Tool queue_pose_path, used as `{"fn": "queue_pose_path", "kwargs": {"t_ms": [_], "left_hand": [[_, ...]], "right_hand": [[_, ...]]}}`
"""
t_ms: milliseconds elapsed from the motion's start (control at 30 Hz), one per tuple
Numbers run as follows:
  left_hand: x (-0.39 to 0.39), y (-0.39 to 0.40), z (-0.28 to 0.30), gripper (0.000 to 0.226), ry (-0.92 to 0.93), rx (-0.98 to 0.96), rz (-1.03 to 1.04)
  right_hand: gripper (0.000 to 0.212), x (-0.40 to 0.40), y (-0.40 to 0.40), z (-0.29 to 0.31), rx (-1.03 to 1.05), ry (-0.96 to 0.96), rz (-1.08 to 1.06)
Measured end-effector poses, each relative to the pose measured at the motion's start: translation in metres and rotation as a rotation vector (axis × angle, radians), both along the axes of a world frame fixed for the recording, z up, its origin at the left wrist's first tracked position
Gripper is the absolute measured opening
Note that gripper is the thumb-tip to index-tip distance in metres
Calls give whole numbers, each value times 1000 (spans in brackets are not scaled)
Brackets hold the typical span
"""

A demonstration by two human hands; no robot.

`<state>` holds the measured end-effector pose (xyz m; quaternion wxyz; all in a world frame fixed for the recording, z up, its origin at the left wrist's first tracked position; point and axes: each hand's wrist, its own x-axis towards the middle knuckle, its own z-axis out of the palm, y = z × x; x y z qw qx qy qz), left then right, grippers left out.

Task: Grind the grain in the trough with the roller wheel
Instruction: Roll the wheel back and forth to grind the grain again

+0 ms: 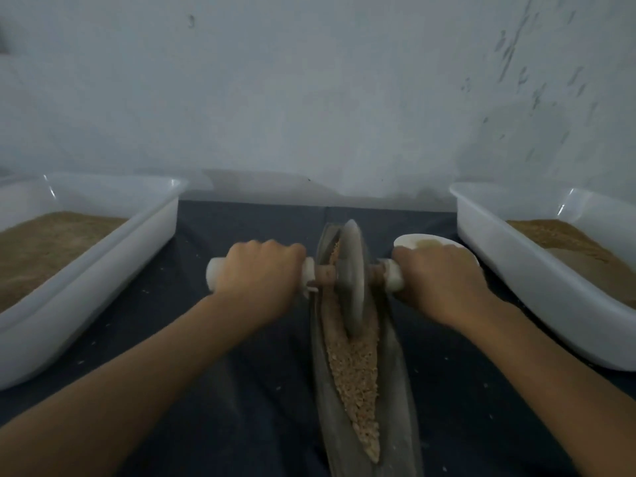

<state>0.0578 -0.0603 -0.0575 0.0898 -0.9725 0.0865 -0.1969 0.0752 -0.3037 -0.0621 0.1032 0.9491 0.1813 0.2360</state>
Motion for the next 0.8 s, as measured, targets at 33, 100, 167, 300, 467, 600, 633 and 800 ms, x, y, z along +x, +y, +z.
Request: {"fn": "queue_pose_path", "kwargs": {"t_ms": [33,100,167,300,467,600,633,800], "left_hand": [[15,-3,3,18,-20,11,4],[35,-9,11,15,-52,39,13],[40,-14,16,16,-74,89,12],[-5,-13,9,27,-78,91,-17],[-85,13,-1,44,-23,16,-150],[-85,16,4,51,-29,74,-205],[-73,13,0,45,-38,76,-170],[16,3,-2,25,11,-50,-47]], "right_hand": [[34,16,2,1,31,34,-29],[27,37,3,-1,93,80,-71],[21,39,3,-7,130,77,-94],[24,-4,-5,-6,50,81,-27],[55,-87,-12,11,28,-114,231],[59,-89,-10,12,-78,30,128],[51,-80,-9,10,-131,42,53],[34,1,2,4,-28,-5,-26]]}}
